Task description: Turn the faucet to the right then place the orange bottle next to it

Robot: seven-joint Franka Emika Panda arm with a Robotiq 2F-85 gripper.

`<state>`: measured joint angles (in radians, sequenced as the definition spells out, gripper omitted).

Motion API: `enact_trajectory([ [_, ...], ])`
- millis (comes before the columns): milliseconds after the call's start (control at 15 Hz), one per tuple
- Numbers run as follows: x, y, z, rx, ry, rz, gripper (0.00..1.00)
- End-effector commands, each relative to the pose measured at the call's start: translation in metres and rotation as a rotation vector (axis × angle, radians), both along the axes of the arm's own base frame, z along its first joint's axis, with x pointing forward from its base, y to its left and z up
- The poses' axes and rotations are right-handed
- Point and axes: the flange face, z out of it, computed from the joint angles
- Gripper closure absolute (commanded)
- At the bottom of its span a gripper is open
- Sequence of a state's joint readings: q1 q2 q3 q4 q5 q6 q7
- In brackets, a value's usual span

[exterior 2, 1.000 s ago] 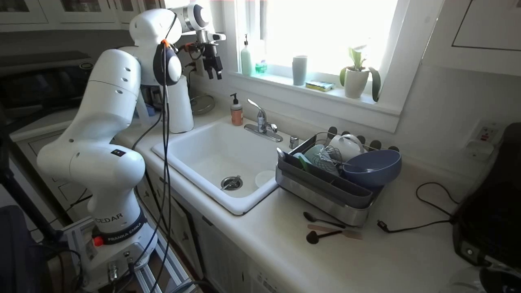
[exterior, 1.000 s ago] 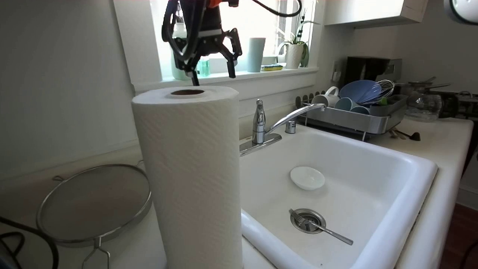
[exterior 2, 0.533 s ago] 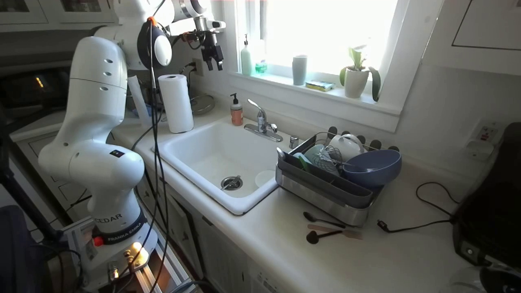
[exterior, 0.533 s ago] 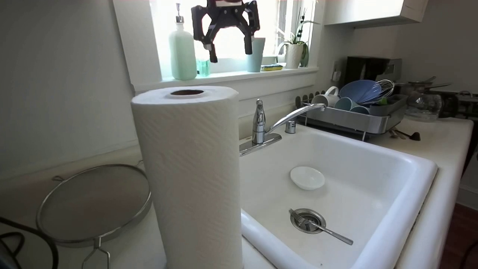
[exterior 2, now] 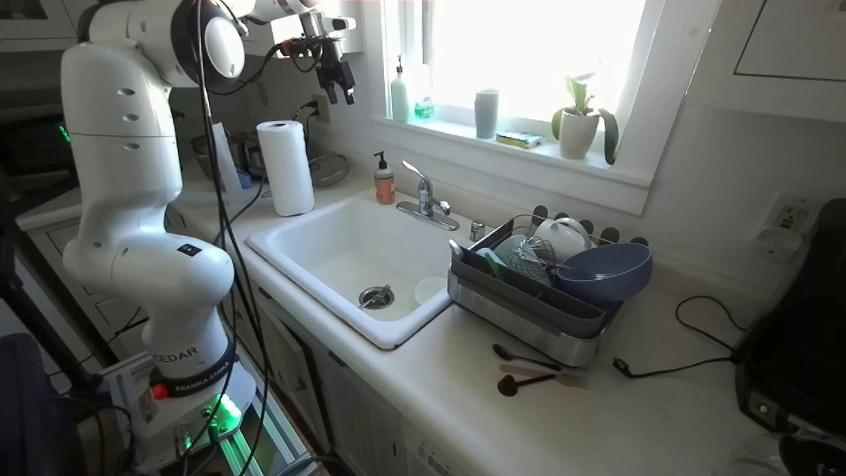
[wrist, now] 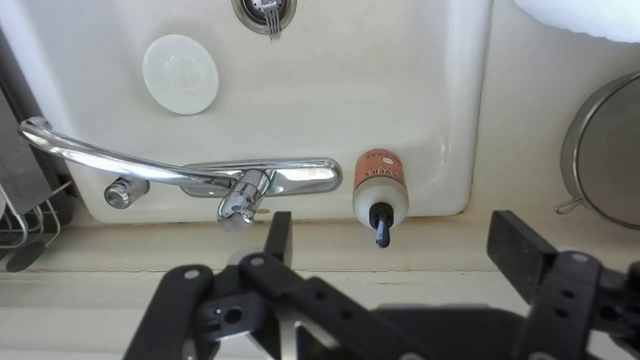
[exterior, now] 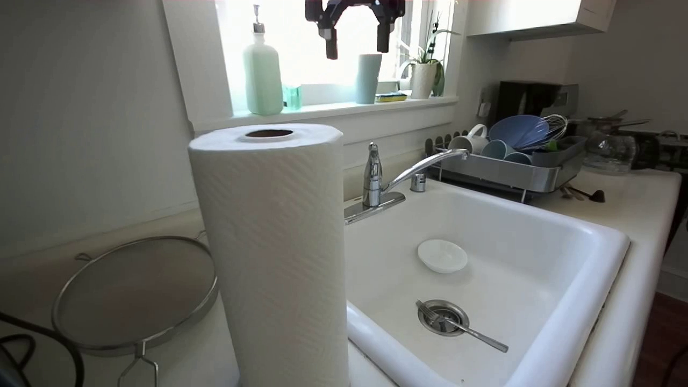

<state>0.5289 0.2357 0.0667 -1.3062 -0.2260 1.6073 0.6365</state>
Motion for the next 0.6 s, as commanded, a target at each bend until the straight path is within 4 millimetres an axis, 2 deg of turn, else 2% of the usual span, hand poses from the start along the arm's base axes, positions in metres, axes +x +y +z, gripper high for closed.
enact_trajectory([
  [0, -0.04, -0.016, 0.0, 0.04, -0.023, 0.013, 0.0],
  [200, -0.063, -0.031, -0.007, 0.033, -0.024, 0.062, 0.0],
  [267, -0.038, -0.016, 0.0, 0.008, -0.019, 0.03, 0.0],
  [533, -0.057, -0.026, -0.005, 0.005, -0.022, 0.047, 0.0],
])
